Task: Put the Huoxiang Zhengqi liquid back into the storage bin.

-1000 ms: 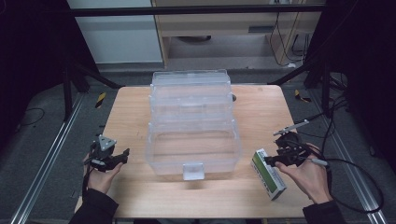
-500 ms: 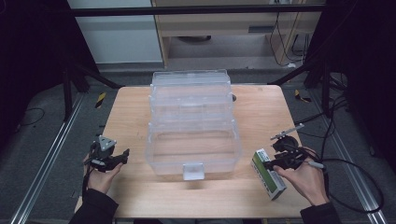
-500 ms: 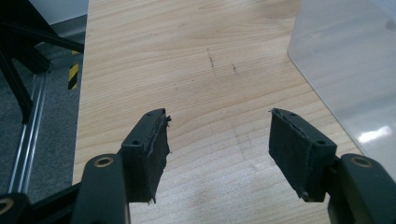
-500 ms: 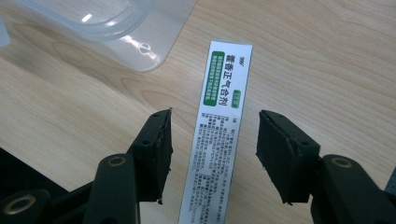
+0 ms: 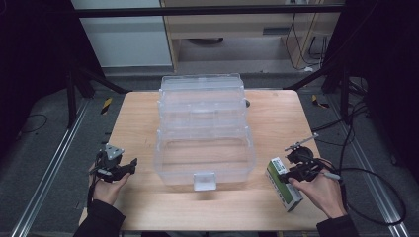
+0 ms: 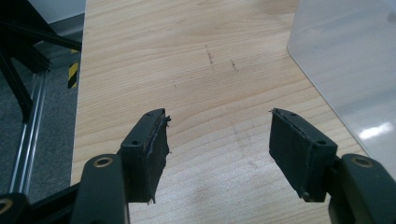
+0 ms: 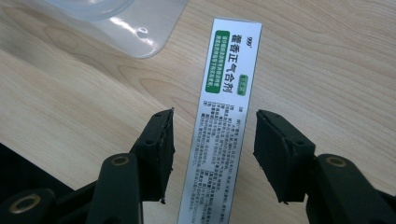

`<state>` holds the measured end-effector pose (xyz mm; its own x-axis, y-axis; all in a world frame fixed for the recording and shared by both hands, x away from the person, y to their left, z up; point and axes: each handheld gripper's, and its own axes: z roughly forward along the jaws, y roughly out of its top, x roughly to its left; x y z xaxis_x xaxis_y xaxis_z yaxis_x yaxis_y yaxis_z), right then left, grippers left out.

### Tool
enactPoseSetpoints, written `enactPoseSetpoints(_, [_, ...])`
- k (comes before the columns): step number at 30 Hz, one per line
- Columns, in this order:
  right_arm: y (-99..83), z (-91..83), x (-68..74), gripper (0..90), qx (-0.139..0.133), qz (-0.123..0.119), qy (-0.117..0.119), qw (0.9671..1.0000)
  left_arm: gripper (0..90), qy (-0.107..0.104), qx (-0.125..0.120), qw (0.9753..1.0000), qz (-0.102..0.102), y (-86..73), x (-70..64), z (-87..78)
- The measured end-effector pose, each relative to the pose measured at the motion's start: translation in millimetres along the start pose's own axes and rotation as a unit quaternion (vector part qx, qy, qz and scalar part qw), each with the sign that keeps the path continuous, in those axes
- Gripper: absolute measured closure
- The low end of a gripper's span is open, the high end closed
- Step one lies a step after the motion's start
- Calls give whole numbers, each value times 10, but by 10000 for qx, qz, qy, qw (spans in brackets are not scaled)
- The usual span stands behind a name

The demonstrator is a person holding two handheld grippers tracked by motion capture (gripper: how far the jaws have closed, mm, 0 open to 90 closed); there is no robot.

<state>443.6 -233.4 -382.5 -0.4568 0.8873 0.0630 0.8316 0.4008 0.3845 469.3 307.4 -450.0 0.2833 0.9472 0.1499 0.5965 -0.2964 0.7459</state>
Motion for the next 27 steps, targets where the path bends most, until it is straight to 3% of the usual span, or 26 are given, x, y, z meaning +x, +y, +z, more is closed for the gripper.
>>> enactPoseSetpoints(27, [9,111,-4,578,396,-8,-64,9992,359,-28,97,9999,45,-13,-19,31])
